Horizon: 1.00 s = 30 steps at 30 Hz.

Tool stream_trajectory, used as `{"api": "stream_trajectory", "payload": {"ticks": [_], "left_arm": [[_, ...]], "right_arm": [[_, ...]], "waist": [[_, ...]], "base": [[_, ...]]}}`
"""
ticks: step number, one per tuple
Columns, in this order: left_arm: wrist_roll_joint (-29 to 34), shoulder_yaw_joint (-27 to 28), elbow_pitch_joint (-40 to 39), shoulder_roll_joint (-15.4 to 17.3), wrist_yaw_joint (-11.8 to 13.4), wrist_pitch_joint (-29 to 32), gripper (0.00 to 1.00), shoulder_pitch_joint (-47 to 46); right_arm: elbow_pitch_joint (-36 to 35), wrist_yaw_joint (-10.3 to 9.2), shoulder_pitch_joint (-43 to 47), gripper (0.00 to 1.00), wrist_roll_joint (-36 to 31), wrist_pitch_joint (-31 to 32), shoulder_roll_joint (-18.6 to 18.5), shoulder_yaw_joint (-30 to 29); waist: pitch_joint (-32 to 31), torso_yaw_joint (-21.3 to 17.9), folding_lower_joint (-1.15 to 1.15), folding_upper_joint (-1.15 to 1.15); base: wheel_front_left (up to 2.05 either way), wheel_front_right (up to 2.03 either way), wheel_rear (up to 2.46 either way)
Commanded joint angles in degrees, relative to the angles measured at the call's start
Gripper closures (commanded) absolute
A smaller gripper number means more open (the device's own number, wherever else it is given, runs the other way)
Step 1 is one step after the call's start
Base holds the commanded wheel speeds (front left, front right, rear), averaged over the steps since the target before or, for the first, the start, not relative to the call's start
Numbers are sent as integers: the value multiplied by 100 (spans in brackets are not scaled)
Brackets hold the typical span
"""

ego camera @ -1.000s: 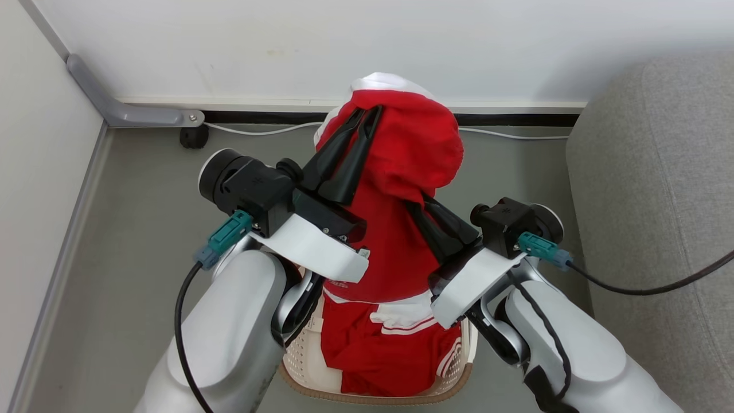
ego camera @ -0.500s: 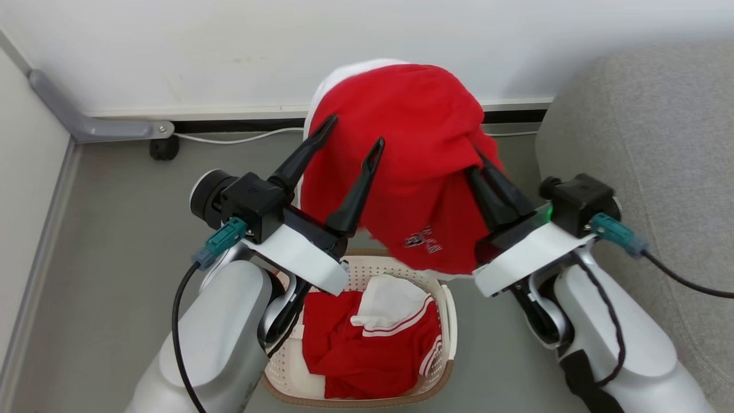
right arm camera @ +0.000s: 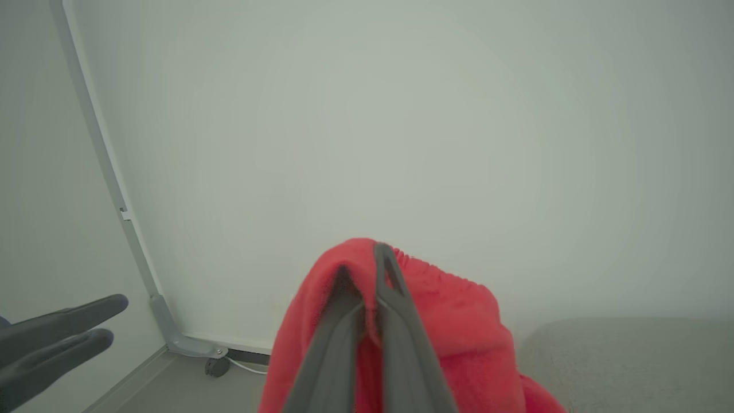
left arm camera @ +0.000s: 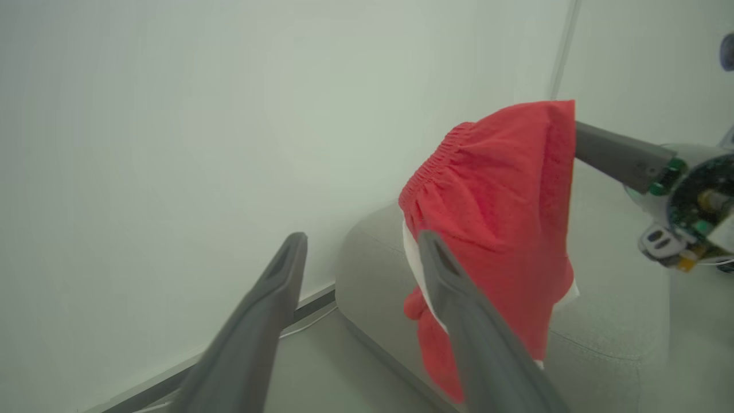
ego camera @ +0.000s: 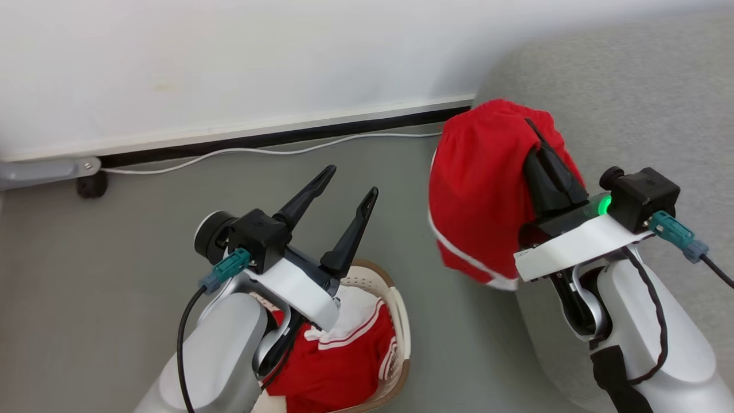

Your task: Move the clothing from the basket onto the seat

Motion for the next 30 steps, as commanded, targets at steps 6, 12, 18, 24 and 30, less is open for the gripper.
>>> {"api": "stream_trajectory", "payload": {"ticks": [6,12,18,24,30], "left_arm": [[14,140,-166,91,-33,-50,0,103],[29,102,-206,86,-38,-50,0,195],[49,57,-203,79,-40,-51,0,262],[45,28,-208,91,-41,-51,0,315],[58,-57,-243,57,-41,-51,0,293]], "right_arm": [[-308,24,94,100,-46,-35,46,-184],[-434,24,129,100,-66,-35,49,-395],[-579,24,196,100,-72,-35,26,-636],[-685,24,320,100,-62,-35,-23,-810],[-885,24,541,100,-129,-35,-104,-1180]], "waist": [[-29,-643,0,0],[-11,-1072,0,0],[-29,-1599,0,0],[-82,-2074,0,0],[-24,-2249,0,0]], "base": [[0,0,0],[0,0,0],[0,0,0],[0,0,0],[0,0,0]]}}
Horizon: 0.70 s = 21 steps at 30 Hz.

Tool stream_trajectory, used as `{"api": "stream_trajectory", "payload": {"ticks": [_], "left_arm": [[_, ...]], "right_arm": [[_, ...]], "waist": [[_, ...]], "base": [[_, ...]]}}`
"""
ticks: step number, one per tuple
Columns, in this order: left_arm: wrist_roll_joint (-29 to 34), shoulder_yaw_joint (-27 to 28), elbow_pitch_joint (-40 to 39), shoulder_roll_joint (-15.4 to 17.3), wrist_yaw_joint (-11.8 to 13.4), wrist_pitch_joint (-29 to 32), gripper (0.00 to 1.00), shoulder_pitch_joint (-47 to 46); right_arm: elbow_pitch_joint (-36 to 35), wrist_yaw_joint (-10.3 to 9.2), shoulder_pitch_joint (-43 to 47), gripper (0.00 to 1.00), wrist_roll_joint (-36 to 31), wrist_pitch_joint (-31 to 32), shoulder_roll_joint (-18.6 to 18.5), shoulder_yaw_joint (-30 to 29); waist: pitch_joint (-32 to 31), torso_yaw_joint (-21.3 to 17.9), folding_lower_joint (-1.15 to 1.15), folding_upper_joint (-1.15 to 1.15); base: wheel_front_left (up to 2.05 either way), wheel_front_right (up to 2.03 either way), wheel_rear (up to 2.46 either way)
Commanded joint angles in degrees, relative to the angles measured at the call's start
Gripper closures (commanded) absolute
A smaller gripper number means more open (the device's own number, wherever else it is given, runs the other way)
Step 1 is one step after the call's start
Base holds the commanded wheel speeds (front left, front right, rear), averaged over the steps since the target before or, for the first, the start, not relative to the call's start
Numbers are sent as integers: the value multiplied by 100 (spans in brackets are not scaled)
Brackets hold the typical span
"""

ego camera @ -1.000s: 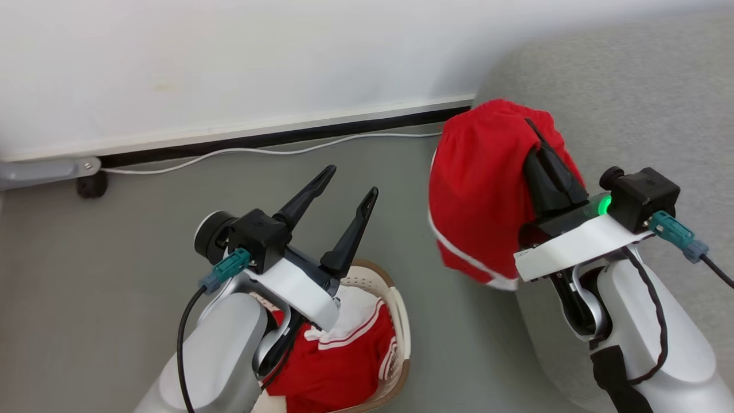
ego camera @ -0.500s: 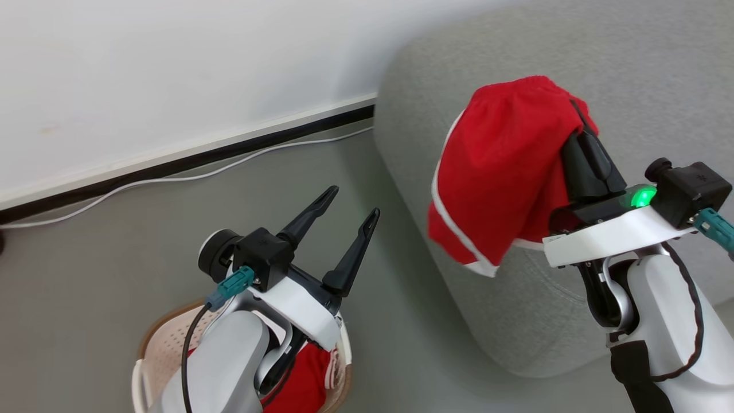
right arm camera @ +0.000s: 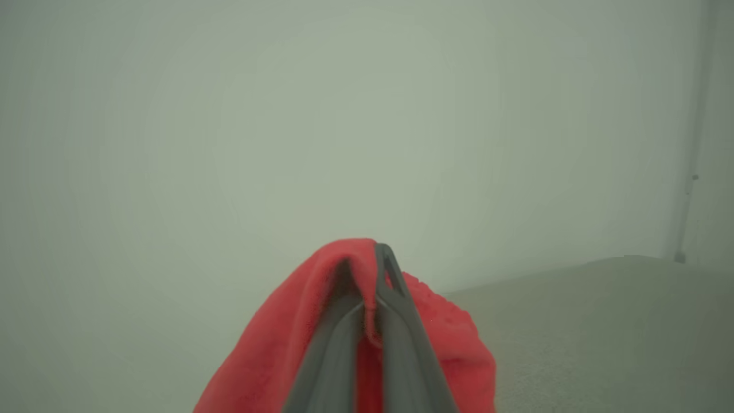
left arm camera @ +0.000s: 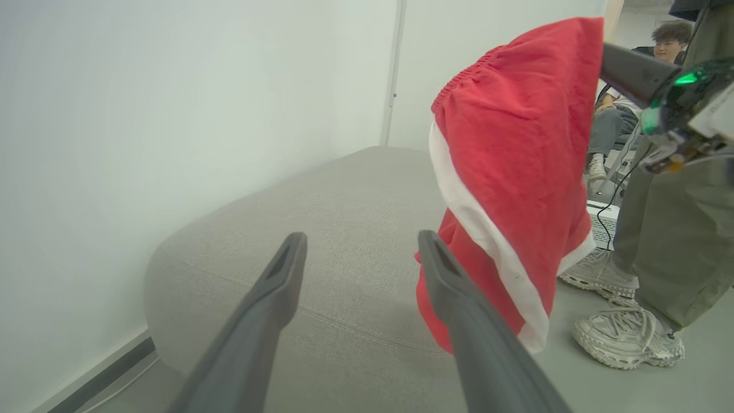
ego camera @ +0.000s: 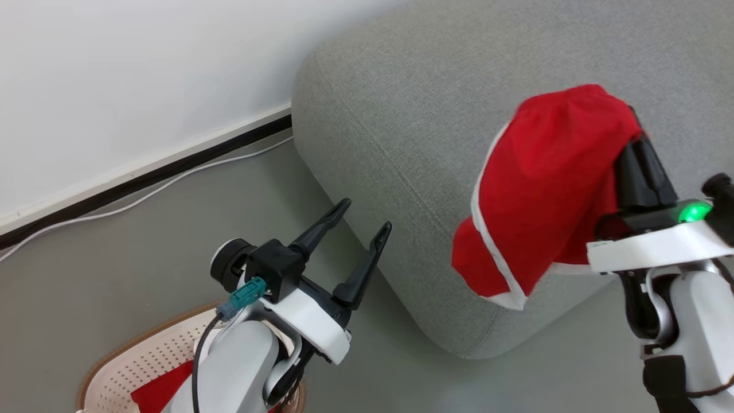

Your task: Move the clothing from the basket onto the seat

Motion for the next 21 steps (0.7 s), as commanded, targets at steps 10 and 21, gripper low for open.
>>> {"api": "stream_trajectory", "payload": {"ticks": [10,21], "left_arm": [[120,28,-325,129,-40,-39,0,-198],[294,-166,-618,427,-40,-39,0,-383]], "right_arm": [[-339,24,125,100,-188,-35,-174,-583],[405,24,-1137,100,-344,-35,-405,-1159]], "waist": [[452,-63,0,0],[1458,110,0,0]], "base": [[0,0,0],[0,0,0]]}}
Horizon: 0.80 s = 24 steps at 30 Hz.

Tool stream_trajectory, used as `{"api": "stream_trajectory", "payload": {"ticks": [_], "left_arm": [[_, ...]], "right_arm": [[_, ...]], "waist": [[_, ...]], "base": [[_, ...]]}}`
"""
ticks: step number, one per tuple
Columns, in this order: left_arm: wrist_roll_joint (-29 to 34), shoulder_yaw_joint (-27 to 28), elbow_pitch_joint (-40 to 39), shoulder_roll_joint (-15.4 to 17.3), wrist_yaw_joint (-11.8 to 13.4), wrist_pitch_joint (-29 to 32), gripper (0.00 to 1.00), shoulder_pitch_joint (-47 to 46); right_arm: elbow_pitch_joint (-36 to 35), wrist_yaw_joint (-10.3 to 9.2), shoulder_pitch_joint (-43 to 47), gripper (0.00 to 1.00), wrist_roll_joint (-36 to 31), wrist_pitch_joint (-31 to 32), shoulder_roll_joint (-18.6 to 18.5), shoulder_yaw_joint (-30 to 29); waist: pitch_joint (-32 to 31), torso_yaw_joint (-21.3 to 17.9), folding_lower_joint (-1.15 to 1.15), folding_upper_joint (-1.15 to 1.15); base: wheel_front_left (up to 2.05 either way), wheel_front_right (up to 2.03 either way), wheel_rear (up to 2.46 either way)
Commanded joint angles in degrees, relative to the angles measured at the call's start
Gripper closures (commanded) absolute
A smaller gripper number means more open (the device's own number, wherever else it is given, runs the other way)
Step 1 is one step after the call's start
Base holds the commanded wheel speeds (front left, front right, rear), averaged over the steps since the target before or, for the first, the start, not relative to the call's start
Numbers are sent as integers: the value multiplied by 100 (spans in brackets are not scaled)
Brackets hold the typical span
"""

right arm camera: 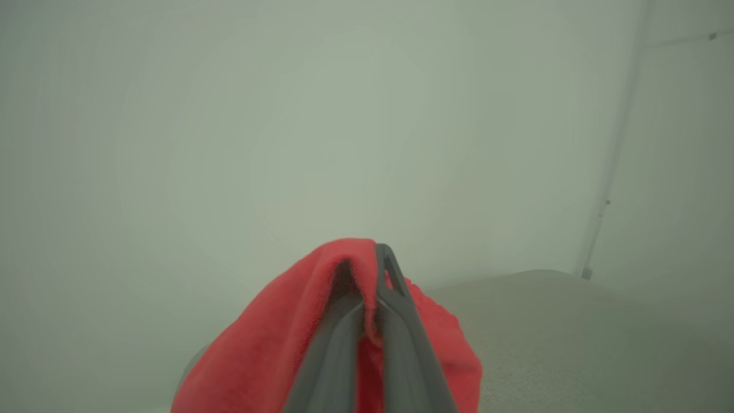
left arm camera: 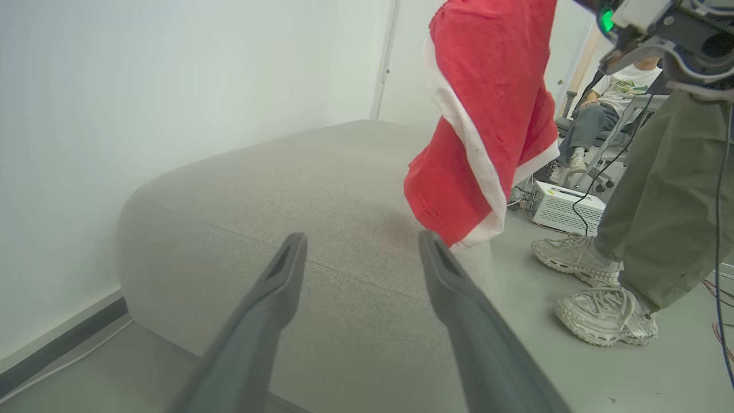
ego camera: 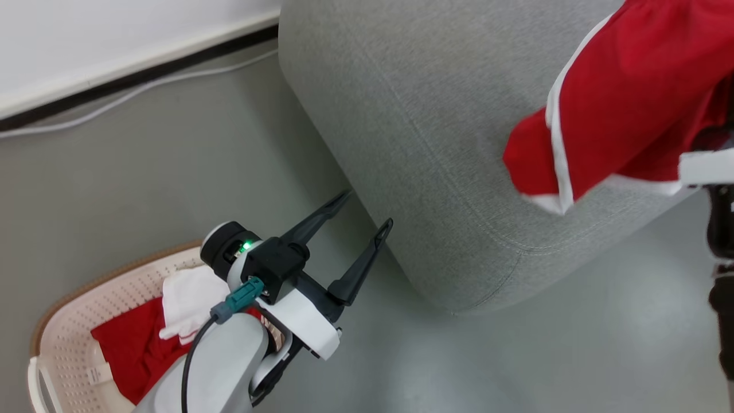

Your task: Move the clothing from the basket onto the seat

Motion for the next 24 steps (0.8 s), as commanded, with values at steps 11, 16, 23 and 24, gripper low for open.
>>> {"api": "stream_trajectory", "payload": {"ticks": [11,16,23,24], "left_arm": [[17,-339,-316,461,-40,-34,0,-794],[3,-504,-429,558,-40,-34,0,-1005],[-34,-666,-550,542,-41,-34,0,-1253],[-51,-677,-551,530,-41,-34,0,-1266]], "right_arm": [[925,24,-1625,100,-535,-34,-451,-1080],[1494,24,-2333,100,-833,-34,-670,-1623],[1914,24,-3321,100,-1138,-34,-1001,-2800],[1841,24,-3421,100,-1245,-34,-1055,-2823]], "waist": [[1334,575,0,0],[1732,825,0,0],[2155,1327,0,0],[2184,1399,0,0]], "base": [[0,0,0],[0,0,0],[0,0,0],[0,0,0]]}}
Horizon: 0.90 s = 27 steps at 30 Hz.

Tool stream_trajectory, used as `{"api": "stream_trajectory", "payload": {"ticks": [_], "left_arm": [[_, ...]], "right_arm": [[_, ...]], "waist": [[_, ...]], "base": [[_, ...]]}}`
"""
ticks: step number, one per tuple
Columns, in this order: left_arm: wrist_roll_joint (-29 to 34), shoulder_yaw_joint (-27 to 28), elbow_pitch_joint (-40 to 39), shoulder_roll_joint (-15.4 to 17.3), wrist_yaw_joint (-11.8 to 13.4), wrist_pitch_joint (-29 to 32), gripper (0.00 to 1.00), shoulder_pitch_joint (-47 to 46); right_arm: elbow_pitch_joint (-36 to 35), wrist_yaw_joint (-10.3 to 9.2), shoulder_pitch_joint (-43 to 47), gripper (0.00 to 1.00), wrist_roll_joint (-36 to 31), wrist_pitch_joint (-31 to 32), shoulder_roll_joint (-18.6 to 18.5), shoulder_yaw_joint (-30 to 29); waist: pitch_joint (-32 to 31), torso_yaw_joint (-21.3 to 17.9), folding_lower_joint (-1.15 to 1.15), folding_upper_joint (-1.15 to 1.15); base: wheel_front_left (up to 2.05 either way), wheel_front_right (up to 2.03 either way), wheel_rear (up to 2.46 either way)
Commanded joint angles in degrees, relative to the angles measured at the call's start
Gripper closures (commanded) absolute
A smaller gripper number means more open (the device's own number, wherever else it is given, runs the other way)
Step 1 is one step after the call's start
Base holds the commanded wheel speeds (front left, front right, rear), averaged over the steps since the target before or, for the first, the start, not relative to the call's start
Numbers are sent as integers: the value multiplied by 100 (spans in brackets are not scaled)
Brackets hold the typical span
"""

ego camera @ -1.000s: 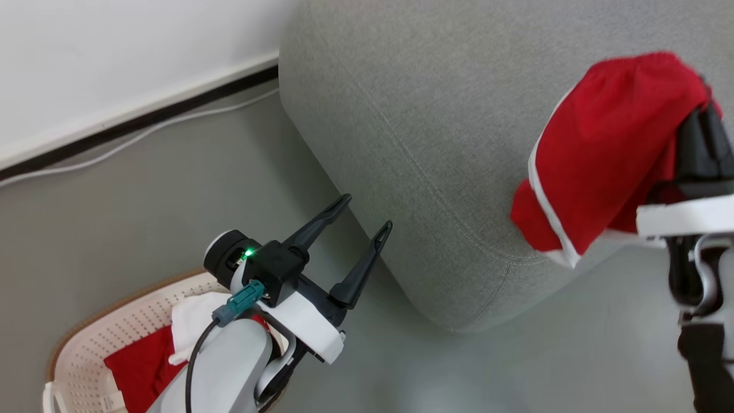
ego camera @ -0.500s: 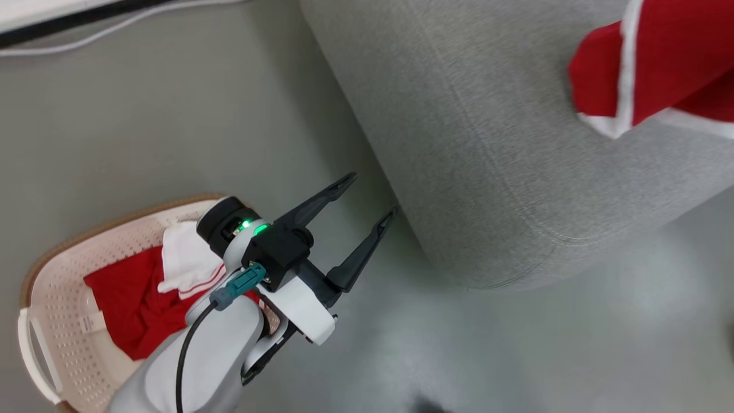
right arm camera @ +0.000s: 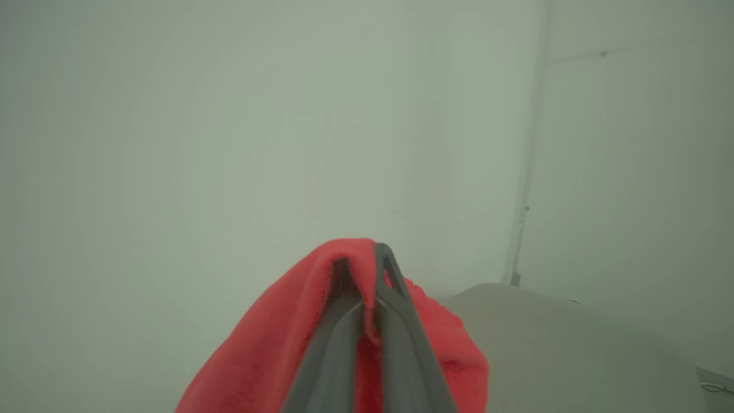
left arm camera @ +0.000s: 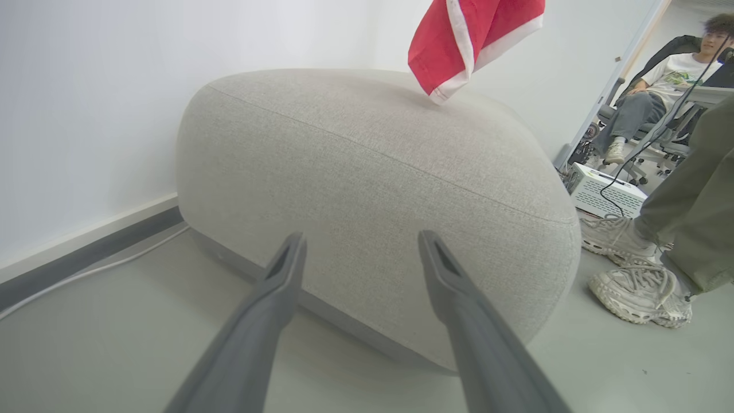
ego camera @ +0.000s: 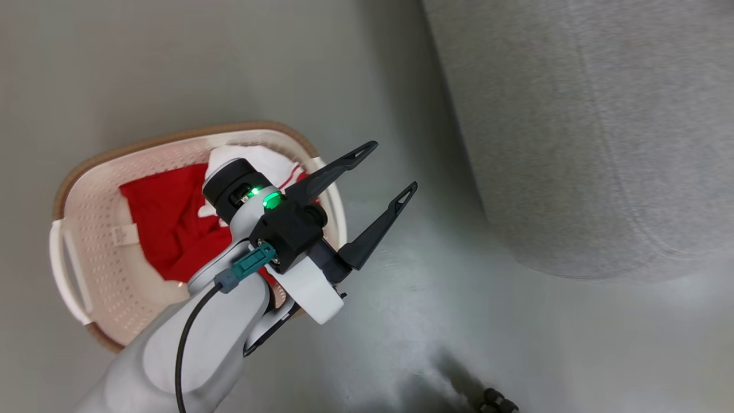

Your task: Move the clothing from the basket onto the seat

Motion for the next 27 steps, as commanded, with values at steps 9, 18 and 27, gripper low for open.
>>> {"api": "stream_trajectory", "payload": {"ticks": [9,18,27], "left_arm": [[-49,82,-204,-16,-41,-29,0,-174],[-75,51,-195,-45,-41,-29,0,-172],[-127,116,-138,-93,-41,-29,0,-117]], "right_arm": [[-33,25,-192,100,-462,-34,3,-318],[865,25,587,100,-452,-34,346,-842],[1020,25,1357,100,-327,-34,572,-1208]], "waist": [[365,593,0,0],[356,730,0,0],[122,722,0,0]], "base": [[0,0,0],[0,0,0],[0,0,0]]}}
